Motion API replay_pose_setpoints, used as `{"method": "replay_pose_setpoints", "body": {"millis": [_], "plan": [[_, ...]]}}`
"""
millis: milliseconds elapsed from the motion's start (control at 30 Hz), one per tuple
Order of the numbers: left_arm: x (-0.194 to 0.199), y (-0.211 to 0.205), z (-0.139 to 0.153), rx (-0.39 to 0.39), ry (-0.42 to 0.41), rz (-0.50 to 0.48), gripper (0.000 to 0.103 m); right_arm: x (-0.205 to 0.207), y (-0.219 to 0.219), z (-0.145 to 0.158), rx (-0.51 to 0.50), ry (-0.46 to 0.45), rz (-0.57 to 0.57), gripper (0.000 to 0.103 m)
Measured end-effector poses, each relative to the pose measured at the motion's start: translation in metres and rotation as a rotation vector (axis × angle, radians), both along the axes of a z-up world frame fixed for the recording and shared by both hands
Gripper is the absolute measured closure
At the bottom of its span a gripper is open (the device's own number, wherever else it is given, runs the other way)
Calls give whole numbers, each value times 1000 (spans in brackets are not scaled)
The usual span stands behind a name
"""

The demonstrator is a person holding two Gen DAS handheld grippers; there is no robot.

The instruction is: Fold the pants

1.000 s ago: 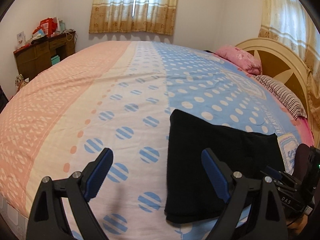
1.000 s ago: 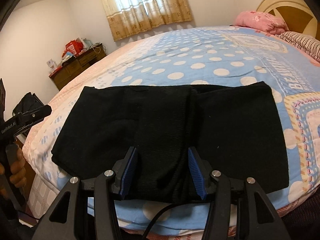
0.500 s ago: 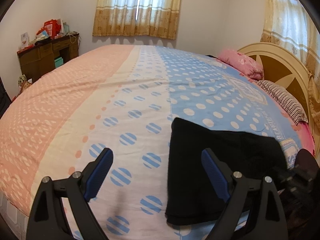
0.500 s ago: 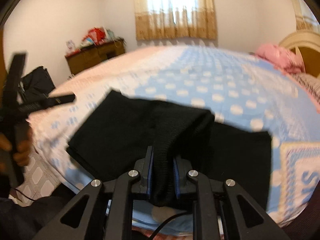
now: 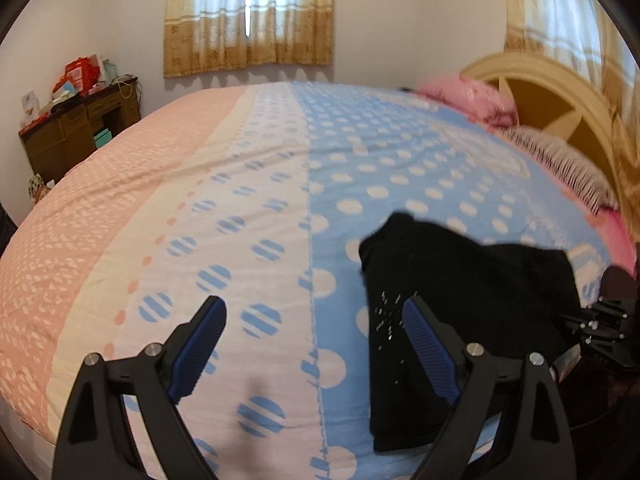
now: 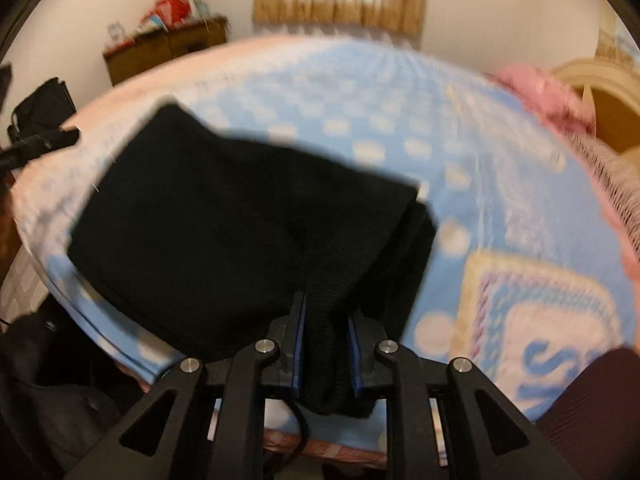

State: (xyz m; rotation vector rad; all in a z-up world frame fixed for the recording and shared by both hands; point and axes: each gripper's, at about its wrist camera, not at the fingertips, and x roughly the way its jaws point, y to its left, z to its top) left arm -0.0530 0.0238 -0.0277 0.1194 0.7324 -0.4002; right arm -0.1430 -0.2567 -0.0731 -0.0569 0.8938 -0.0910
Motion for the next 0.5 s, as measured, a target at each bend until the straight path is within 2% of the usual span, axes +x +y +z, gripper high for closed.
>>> {"method": "replay_pose_setpoints", "body": {"millis": [33,100,200,267,333,433,500], "plan": [[-1,-4,-4,26,1,0,11,-3,1,1,-11,-27,-5,80],[-3,-13,-14,77,5,-11,11,-5,5,4,-53,-44,-12,68],[-5,-21,-24,160,13,-20,11,-16,1,21,-86,-56,-58,63],[-7,-21,-23,175,1,-20,11,-28,-1,38,-100,-104,-99,63],[-8,-18,-20,153,3,-21,11,-41,-1,59,-115,-184,-137,63],[-6,-7,-11,149,-25,16,11,-44,12,78,12,-274,-54,63],[-4,8,-2,141,-53,56,11,-41,29,81,150,-292,48,63]]}}
